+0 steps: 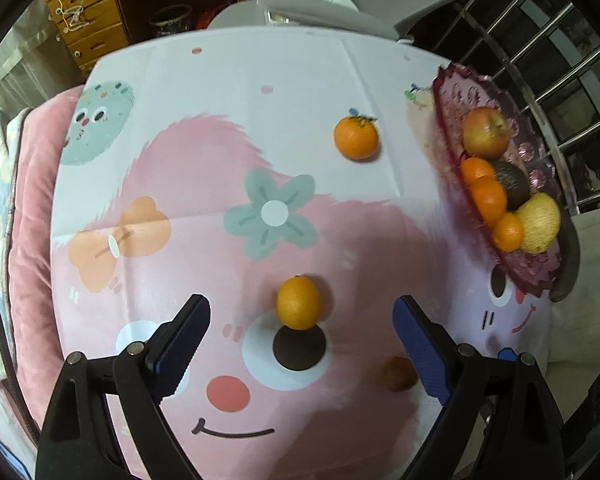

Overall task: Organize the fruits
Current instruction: 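Move the left tool to a small mandarin while the right tool approaches the brown fruit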

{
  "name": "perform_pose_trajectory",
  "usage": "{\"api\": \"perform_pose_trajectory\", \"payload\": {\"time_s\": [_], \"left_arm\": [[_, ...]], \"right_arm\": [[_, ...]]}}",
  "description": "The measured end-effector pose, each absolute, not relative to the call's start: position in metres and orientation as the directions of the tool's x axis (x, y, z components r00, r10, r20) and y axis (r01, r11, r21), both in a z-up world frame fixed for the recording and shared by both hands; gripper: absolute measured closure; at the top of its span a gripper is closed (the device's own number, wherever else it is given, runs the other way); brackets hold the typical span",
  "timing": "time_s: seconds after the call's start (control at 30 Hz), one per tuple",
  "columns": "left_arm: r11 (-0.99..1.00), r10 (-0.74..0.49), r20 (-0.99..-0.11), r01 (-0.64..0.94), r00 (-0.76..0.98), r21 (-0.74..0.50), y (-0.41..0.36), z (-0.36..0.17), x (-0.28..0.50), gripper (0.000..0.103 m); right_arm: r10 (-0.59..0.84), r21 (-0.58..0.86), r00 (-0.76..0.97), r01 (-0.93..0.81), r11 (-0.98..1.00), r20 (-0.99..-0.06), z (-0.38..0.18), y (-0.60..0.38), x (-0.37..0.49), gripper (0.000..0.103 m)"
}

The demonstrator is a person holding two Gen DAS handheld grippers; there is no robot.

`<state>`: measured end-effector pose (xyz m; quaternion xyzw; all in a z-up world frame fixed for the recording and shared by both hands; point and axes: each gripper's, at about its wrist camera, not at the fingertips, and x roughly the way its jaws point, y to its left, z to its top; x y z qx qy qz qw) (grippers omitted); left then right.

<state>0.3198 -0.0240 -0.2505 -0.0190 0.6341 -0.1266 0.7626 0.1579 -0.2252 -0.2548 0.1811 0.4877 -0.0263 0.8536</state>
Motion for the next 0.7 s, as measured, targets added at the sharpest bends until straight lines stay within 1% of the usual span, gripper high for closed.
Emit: {"api": "perform_pose_trajectory", "payload": {"time_s": [0.1, 0.27, 0.33, 0.4, 0.43, 0.5, 0.53, 0.57, 0.6, 0.63, 0.67, 0.7], "left_arm": [[0.964, -0.229, -0.965, 0.169, 0.128, -0.206, -0.021, -0.266, 0.325, 0.011], [0.963, -0.217, -0.973, 0.182, 0.081, -0.200, -0.020, -0.285, 0.329, 0.012], [0.960, -0.221, -0.973, 0.190, 0.070, -0.204, -0.020, -0.289, 0.330, 0.016], [0.958, -0.222, -0.973, 0.198, 0.060, -0.206, -0.021, -0.293, 0.329, 0.024], [0.957, -0.224, -0.973, 0.201, 0.055, -0.209, -0.021, -0.294, 0.329, 0.025], [0.953, -0.232, -0.972, 0.210, 0.046, -0.218, -0.023, -0.296, 0.329, 0.033], [0.951, -0.237, -0.971, 0.214, 0.042, -0.223, -0.023, -0.297, 0.328, 0.035], [0.951, -0.235, -0.971, 0.218, 0.039, -0.221, -0.024, -0.299, 0.327, 0.036], [0.951, -0.226, -0.973, 0.225, 0.040, -0.212, -0.024, -0.300, 0.327, 0.040], [0.951, -0.220, -0.975, 0.230, 0.042, -0.205, -0.027, -0.301, 0.326, 0.042], [0.951, -0.217, -0.975, 0.233, 0.043, -0.201, -0.028, -0.302, 0.326, 0.047], [0.951, -0.218, -0.975, 0.233, 0.042, -0.202, -0.028, -0.303, 0.326, 0.048]], "right_arm": [[0.128, 0.262, 0.518, 0.192, 0.946, -0.846, -0.259, -0.209, 0.161, 0.028], [0.130, 0.228, 0.502, 0.138, 0.964, -0.855, -0.265, -0.186, 0.164, 0.028], [0.128, 0.209, 0.498, 0.111, 0.972, -0.858, -0.267, -0.178, 0.164, 0.028], [0.113, 0.178, 0.492, 0.086, 0.980, -0.863, -0.268, -0.169, 0.165, 0.029], [0.106, 0.162, 0.488, 0.075, 0.984, -0.867, -0.270, -0.165, 0.166, 0.029], [0.102, 0.148, 0.488, 0.057, 0.987, -0.867, -0.271, -0.159, 0.167, 0.030], [0.101, 0.143, 0.489, 0.048, 0.989, -0.866, -0.272, -0.156, 0.168, 0.031], [0.101, 0.137, 0.488, 0.039, 0.990, -0.867, -0.272, -0.154, 0.168, 0.036], [0.103, 0.134, 0.484, 0.029, 0.991, -0.869, -0.273, -0.152, 0.169, 0.042], [0.111, 0.137, 0.476, 0.020, 0.990, -0.873, -0.276, -0.151, 0.170, 0.046], [0.118, 0.143, 0.469, 0.017, 0.990, -0.875, -0.277, -0.150, 0.171, 0.053], [0.120, 0.146, 0.464, 0.019, 0.989, -0.877, -0.279, -0.149, 0.171, 0.057]]}}
